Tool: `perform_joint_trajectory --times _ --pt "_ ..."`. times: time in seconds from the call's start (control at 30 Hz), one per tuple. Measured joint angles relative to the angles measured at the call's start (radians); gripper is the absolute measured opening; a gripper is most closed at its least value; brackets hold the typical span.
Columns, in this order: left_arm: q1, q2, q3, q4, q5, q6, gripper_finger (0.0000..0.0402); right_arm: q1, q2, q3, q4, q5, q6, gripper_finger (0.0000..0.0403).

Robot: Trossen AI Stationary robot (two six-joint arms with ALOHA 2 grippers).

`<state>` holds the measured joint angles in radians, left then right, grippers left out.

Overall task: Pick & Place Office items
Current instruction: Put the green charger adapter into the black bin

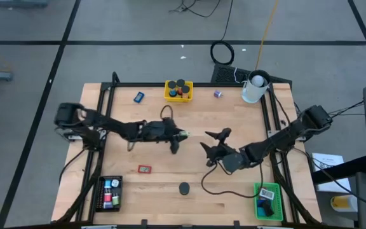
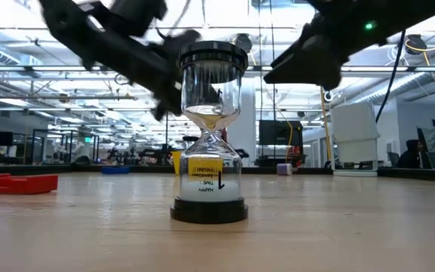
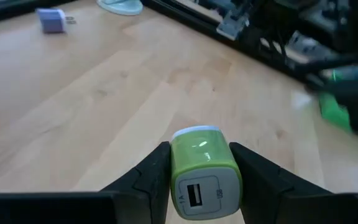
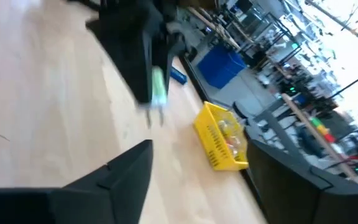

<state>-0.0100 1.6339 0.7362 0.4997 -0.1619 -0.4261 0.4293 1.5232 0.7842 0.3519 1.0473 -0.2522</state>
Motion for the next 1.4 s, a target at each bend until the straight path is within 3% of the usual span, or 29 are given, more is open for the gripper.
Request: perform_joint_trajectory --times 0.27,0.6,0.83,1.0,1.2,1.4 --pt "-0.166 -0.325 -0.131 -0.258 -0.137 0.039 0.0145 0.016 -0.013 -0.131 0.046 -0.027 0.147 0.0142" --pt "-0.436 -0.609 -0.173 -0.759 -0.181 -0.154 0.0149 0.016 -0.013 -0.204 0.208 -0.108 0.126 0.0009" --pt "-0.662 -0.73 -0.172 -0.942 -0.053 -0.338 0.0151 0.016 -0.012 -0.206 0.208 -0.109 0.124 0.0011" --pt "-0.811 -0.774 -0.172 -1.042 0.073 -0.615 0.0151 0.016 -0.012 -0.206 0.206 -0.109 0.128 0.0002" --pt "-0.948 -0.75 -0.171 -1.065 0.181 -0.944 0.0151 0.016 -0.012 -0.206 0.205 -0.11 0.132 0.0003" --pt "-1.018 -0.664 -0.171 -1.044 0.189 -1.056 0.0152 0.016 -0.012 -0.206 0.204 -0.11 0.132 0.0004"
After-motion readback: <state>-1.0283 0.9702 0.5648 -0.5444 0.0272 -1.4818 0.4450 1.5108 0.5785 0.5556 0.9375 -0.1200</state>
